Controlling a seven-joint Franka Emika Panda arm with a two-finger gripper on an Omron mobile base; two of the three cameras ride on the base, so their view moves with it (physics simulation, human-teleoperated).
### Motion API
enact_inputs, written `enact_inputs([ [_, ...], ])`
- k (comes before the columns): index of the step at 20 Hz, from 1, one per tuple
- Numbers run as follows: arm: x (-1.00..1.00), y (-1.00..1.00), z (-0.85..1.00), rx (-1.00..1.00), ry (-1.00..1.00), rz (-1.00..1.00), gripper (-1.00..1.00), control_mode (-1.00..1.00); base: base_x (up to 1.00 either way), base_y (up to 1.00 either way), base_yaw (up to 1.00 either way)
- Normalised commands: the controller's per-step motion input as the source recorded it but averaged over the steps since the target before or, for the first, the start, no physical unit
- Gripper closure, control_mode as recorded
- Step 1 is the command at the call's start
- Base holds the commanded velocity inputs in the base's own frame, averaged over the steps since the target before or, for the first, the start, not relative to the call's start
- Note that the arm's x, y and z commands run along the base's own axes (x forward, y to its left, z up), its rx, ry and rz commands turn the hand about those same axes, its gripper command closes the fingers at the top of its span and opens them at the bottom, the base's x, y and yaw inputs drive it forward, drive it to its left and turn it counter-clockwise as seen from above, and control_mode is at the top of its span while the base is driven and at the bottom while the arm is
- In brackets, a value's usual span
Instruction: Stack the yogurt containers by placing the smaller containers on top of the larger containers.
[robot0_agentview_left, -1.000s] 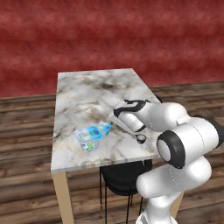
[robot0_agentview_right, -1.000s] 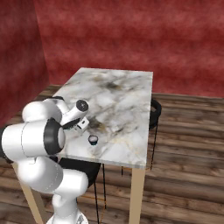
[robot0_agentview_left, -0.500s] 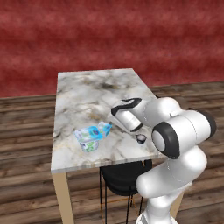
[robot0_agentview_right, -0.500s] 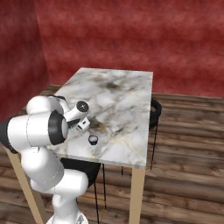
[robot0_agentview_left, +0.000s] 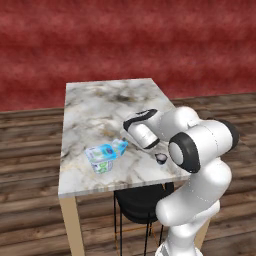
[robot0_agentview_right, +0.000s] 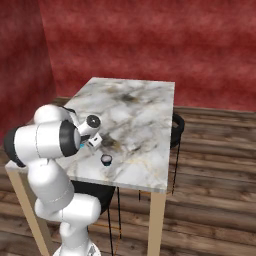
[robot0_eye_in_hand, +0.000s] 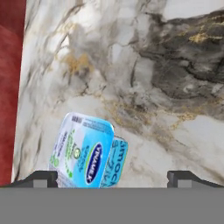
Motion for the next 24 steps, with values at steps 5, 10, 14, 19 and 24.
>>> enact_inputs([
  [5,0.06,0.13,-0.16,0.0,0.0,-0.02,-1.0,-1.0,0.0,0.0,0.0],
  [10,0.0,0.13,-0.21,0.0,0.0,-0.01,-1.0,-1.0,0.0,0.0,0.0],
  [14,0.02,0.11,-0.19,0.0,0.0,-0.01,-1.0,-1.0,0.0,0.0,0.0],
  [19,0.09,0.09,-0.15,0.0,0.0,-0.02,-1.0,-1.0,0.0,0.0,0.0],
  [24,0.18,0.04,-0.1,0.0,-0.02,-0.02,-1.0,-1.0,0.0,0.0,0.0],
])
